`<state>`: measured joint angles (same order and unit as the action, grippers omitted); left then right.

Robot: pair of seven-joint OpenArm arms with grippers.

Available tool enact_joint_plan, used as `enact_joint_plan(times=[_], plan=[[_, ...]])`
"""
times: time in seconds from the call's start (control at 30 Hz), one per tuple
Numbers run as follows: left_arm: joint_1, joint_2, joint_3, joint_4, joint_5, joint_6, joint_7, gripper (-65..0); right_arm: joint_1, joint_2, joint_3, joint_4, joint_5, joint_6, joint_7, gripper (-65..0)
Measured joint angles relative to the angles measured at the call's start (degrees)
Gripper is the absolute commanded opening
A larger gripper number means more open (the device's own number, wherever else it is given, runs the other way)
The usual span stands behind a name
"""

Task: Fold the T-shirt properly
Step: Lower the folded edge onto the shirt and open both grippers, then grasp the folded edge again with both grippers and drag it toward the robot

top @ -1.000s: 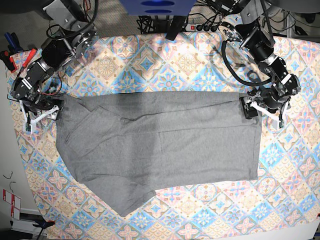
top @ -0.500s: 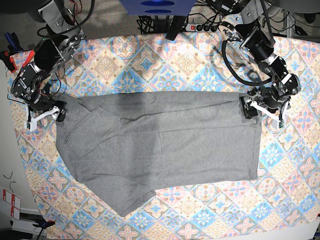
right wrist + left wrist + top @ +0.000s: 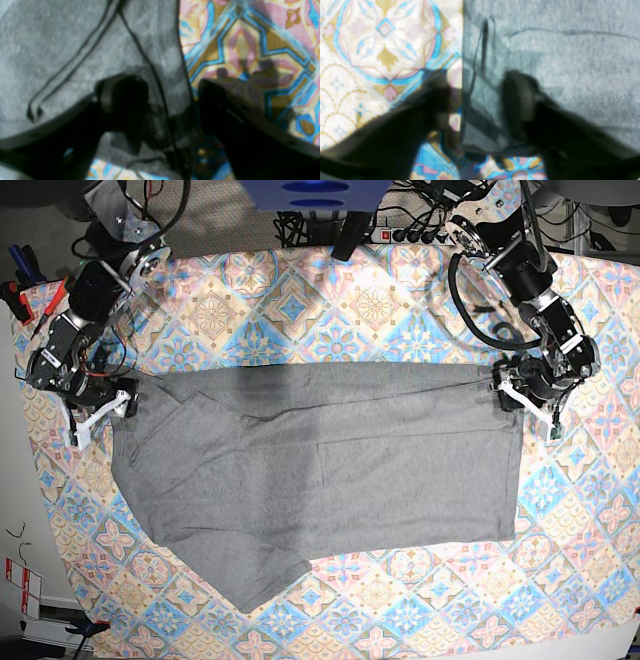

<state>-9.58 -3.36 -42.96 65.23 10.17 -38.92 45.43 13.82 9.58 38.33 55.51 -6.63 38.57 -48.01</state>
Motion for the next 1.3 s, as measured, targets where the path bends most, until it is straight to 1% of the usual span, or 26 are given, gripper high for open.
enact_joint_plan(times=[0.1, 0.17, 0.23, 0.33, 0.47, 0.7, 0.77, 0.83, 0.9, 1.0, 1.13, 1.2, 1.3], plan=[[0.1, 0.6, 0.0, 0.0, 0.1, 0.1, -0.1, -48.7, -1.6, -1.1, -1.4, 3.2, -0.4, 0.0, -1.2, -47.8], [0.1, 0.8, 0.0, 0.1, 0.1, 0.1, -0.1, -53.2, -2.8, -1.4, -2.3, 4.5, -0.4, 0.0, -1.2, -54.6], [0.1, 0.8, 0.1, 0.1, 0.0, 0.1, -0.1, -57.6, -3.5, -1.5, -3.0, 5.0, -0.3, -0.2, -0.8, -59.4], [0.1, 1.1, 0.2, 0.1, 0.0, 0.1, -0.1, -64.8, -3.5, -1.3, -4.0, 5.1, -0.4, -0.3, -1.2, -63.0], [0.4, 1.1, 0.2, 0.1, -0.2, 0.1, -0.2, -65.0, -4.5, -1.3, -3.9, 5.4, 0.1, -0.5, 0.1, -63.5], [3.9, 1.1, 0.1, 0.5, -3.3, 0.0, -4.4, -65.0, -7.2, -0.4, -4.0, 6.1, 2.8, 0.3, 1.5, -63.5], [4.9, 1.0, 0.1, 0.6, -3.9, -0.3, -4.8, -65.0, -8.9, -0.6, -3.9, 8.0, 2.9, 0.9, 0.8, -63.4], [6.0, 0.8, 0.1, 0.7, -5.0, -0.5, -5.7, -65.0, -10.7, -1.1, -2.2, 10.0, 3.6, 1.8, 0.6, -63.3], [7.1, 0.7, 0.1, 1.2, -5.6, -0.9, -6.0, -65.0, -12.1, -1.3, -0.9, 11.8, 3.7, 2.0, -0.1, -63.3], [10.6, 1.6, 0.5, 6.6, -4.8, -1.5, -4.1, -65.0, -14.1, -1.6, 0.2, 13.7, 3.8, 2.4, -0.4, -63.3], [16.0, 2.9, 0.5, 13.2, -4.4, -1.6, -2.5, -65.0, -16.3, -1.5, 0.7, 16.5, 4.1, 2.4, -3.9, -63.3], [17.5, 3.2, 0.5, 14.6, -4.4, -1.6, -2.3, -65.0, -17.3, -1.5, 0.7, 17.9, 3.7, 2.4, -4.8, -63.4], [19.3, 3.0, 0.6, 14.9, -4.9, -1.7, -3.5, -65.0, -19.5, -1.8, 0.7, 20.3, 3.3, 2.3, -5.2, -63.4]])
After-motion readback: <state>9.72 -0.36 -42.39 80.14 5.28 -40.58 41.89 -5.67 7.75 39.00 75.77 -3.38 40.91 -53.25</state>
